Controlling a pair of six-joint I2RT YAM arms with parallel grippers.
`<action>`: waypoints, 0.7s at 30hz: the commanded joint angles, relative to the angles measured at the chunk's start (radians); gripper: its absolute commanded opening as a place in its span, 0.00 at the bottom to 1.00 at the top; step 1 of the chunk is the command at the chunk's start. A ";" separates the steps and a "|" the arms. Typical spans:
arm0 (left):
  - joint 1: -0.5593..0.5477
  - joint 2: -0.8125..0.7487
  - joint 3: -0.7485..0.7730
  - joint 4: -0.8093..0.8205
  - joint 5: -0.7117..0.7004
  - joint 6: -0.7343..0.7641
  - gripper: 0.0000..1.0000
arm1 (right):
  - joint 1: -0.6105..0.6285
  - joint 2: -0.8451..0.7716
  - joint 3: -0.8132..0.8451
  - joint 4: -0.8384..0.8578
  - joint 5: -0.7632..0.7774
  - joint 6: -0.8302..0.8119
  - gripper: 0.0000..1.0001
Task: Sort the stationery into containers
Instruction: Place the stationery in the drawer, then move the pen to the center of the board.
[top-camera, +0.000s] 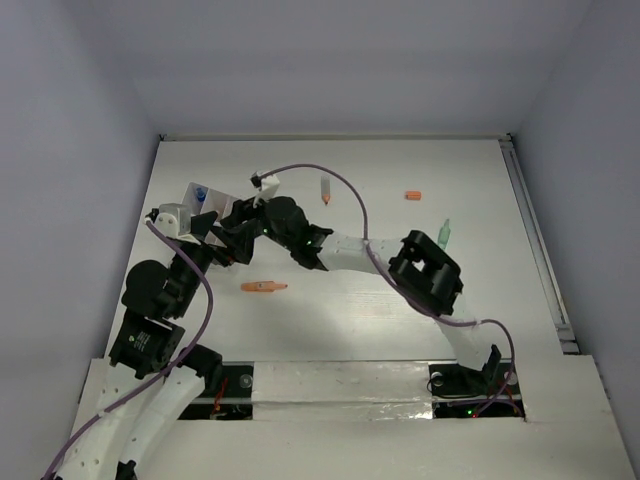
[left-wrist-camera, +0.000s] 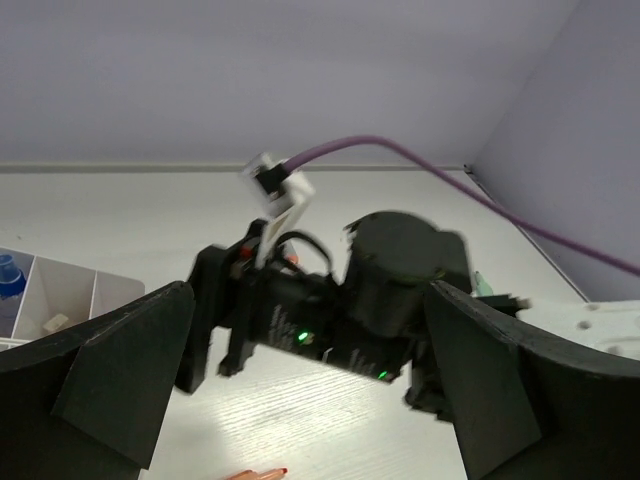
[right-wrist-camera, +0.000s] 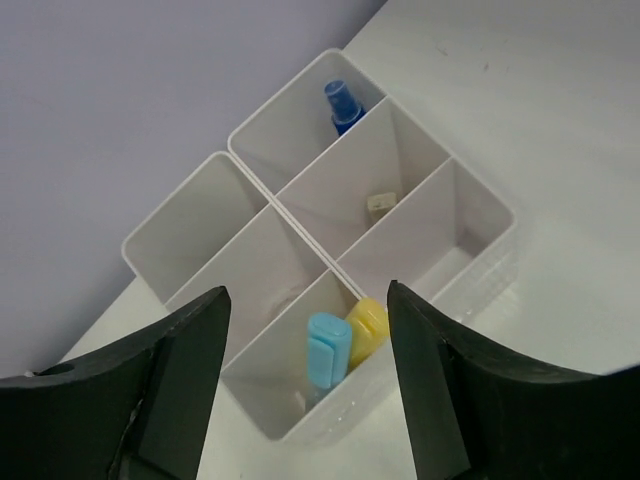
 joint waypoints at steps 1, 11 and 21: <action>0.006 -0.007 -0.012 0.057 0.014 0.011 0.99 | -0.069 -0.168 -0.087 0.001 -0.022 0.036 0.69; 0.015 0.006 -0.014 0.058 0.037 0.008 0.99 | -0.373 -0.122 0.175 -0.704 -0.013 -0.067 0.58; 0.033 0.036 -0.015 0.061 0.063 0.005 0.99 | -0.466 0.235 0.621 -1.055 0.008 -0.186 0.79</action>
